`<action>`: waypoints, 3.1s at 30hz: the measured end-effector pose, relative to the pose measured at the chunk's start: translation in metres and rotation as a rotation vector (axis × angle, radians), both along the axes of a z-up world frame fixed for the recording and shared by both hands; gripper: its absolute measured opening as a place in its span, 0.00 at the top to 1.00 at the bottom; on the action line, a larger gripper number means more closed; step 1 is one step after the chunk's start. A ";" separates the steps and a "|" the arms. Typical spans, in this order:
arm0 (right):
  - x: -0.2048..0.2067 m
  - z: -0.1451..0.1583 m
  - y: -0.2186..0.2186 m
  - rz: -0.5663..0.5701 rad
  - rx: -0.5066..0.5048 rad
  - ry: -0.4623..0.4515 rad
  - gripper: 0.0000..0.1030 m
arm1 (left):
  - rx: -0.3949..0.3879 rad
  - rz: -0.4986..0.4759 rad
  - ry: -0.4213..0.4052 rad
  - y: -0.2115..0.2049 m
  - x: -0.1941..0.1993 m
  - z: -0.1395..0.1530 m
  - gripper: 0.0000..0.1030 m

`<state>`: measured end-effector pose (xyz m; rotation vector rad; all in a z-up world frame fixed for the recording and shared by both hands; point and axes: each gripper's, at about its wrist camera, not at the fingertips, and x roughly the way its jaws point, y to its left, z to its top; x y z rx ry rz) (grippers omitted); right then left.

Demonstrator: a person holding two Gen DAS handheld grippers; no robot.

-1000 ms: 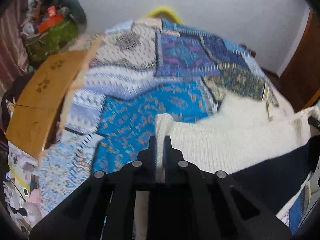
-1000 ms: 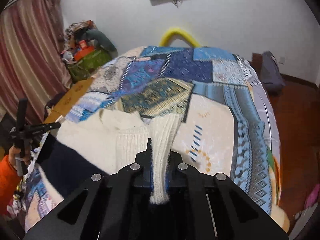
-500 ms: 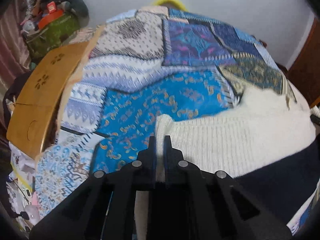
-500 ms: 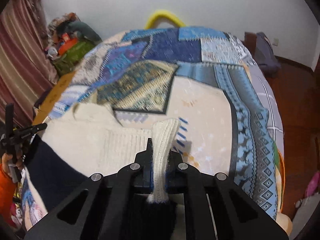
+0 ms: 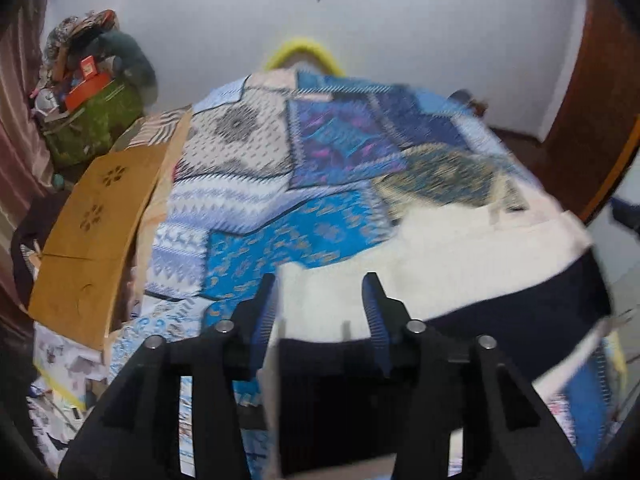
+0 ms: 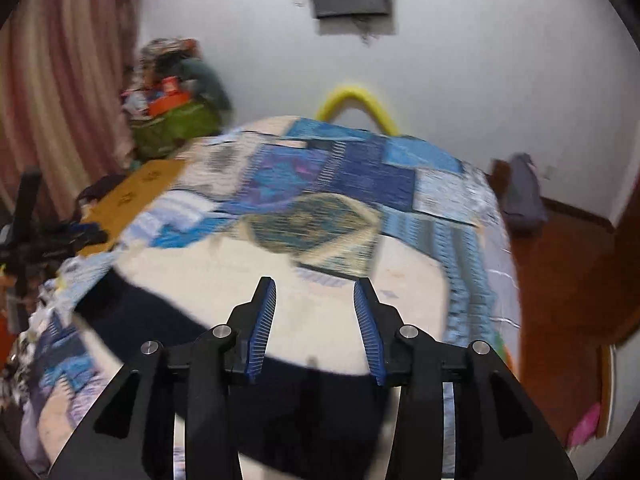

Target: Fold small clothes

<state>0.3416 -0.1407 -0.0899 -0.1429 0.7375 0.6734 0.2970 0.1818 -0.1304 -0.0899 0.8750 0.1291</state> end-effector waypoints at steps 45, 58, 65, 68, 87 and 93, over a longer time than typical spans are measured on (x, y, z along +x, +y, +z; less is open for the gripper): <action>-0.071 -0.030 -0.051 -0.057 -0.043 0.033 0.47 | -0.283 0.258 0.096 0.039 -0.136 -0.059 0.32; -0.064 -0.108 0.016 0.061 -0.111 0.180 0.46 | -0.744 0.286 0.111 0.027 -0.127 -0.106 0.32; -0.065 -0.108 0.010 0.060 -0.065 0.216 0.46 | -0.837 0.416 0.065 0.056 -0.085 -0.132 0.32; -0.065 -0.106 0.009 0.062 -0.059 0.222 0.46 | -0.832 0.465 0.053 0.065 -0.073 -0.135 0.38; -0.070 -0.085 -0.023 0.018 0.004 0.225 0.48 | -0.323 0.323 -0.181 0.054 -0.068 0.055 0.75; -0.069 -0.106 -0.004 0.061 0.007 0.271 0.57 | -0.233 0.229 -0.204 -0.007 -0.034 0.089 0.75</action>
